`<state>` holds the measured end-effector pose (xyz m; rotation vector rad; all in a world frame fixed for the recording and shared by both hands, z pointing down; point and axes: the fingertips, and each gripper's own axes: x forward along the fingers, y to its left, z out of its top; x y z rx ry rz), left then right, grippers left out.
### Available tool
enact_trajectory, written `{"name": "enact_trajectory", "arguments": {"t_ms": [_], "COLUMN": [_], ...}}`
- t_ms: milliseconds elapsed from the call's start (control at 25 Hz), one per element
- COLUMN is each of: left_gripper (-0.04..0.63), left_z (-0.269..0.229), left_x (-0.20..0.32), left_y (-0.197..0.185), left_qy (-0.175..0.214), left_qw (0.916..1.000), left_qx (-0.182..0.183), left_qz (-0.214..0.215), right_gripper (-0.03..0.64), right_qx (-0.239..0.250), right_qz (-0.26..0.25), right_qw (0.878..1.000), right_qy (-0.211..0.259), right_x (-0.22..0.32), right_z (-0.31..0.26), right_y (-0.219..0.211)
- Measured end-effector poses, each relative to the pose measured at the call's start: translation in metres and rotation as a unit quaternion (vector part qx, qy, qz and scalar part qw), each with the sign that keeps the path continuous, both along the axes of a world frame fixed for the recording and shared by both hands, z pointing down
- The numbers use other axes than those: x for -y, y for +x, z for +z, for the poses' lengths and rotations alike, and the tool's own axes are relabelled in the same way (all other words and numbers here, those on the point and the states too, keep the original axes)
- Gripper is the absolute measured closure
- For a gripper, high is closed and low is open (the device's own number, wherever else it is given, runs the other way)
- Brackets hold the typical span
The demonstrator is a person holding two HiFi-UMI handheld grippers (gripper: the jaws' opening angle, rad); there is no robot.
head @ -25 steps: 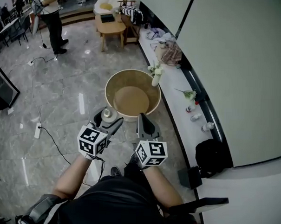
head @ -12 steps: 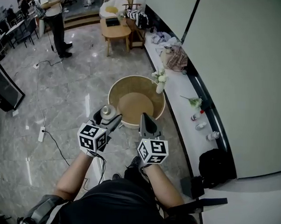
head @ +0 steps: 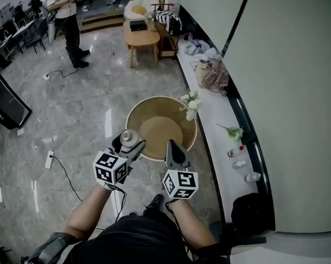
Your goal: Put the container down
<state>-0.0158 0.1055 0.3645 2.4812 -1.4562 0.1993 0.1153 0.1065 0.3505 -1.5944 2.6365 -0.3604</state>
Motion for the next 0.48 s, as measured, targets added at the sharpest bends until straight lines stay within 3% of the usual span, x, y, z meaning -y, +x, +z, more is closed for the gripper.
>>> {"name": "enact_trajectory", "arguments": {"t_ms": [480], "left_gripper": [0.256], "left_z": [-0.02], "left_x": [0.055], "left_y": [0.018], "left_qy": [0.015], "left_qw": [0.9993], "left_qx": [0.015], "left_qz": [-0.03], "right_gripper": [0.609], "right_qx": [0.015], "right_qz": [-0.03], "right_qw": [0.999], "right_qy": [0.02], "right_x": [0.066], "right_z": [-0.021], "right_y": [0.019]}}
